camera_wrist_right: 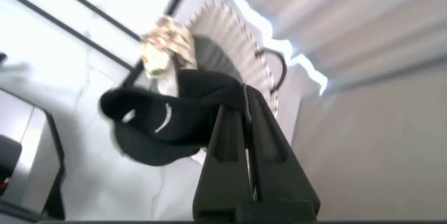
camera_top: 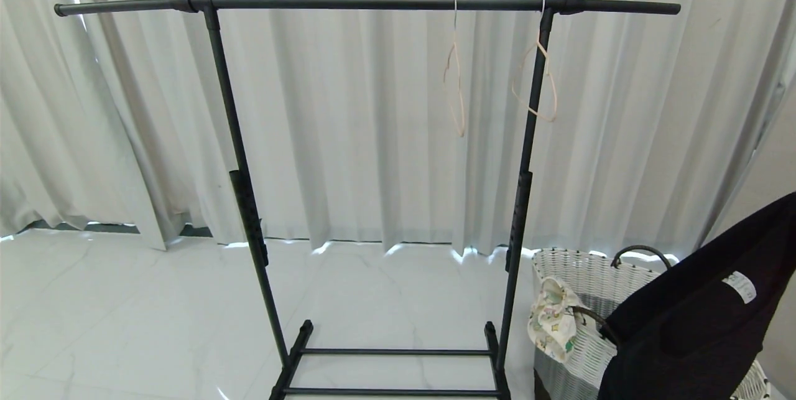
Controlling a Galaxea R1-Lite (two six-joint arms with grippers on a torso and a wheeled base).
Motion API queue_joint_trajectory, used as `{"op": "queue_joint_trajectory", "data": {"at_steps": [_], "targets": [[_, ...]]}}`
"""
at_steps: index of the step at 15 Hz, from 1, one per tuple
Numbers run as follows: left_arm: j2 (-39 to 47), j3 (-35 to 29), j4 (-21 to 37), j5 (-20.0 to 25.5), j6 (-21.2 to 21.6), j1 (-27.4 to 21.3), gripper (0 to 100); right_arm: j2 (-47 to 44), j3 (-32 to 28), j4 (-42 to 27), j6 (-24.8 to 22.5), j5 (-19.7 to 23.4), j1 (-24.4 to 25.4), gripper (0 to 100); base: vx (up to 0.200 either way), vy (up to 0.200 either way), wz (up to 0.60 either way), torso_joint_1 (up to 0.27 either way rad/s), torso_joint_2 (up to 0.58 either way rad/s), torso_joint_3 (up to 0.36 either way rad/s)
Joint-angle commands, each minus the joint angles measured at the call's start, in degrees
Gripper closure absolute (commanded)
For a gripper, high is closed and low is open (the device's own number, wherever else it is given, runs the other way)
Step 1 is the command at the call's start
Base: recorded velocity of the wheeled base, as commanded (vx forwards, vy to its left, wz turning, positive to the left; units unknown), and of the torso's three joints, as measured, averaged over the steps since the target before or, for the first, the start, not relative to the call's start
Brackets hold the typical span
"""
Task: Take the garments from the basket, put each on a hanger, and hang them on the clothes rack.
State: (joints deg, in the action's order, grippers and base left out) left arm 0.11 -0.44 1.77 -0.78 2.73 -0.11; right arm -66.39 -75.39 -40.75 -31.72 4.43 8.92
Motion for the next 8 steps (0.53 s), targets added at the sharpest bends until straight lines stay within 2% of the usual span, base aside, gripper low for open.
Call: {"op": "queue_joint_trajectory", "data": {"at_steps": [1,4,8], "targets": [[-0.02,0.00,-0.01,-0.01,-0.01,0.02,0,0.12,-0.99,0.15,-0.01,-0.03,3.56,100,-0.200,0.000,0.00,0.002,0.00,0.002],[-0.02,0.00,-0.01,-0.01,-0.09,0.02,0,-0.14,-0.99,0.15,0.34,0.06,8.13,100,-0.200,0.000,0.00,0.004,0.00,0.007],[-0.02,0.00,-0.01,0.08,0.26,0.02,0,-1.64,-1.87,0.32,3.68,-0.03,17.09,100,0.000,0.000,0.00,0.000,0.00,0.000]]}}
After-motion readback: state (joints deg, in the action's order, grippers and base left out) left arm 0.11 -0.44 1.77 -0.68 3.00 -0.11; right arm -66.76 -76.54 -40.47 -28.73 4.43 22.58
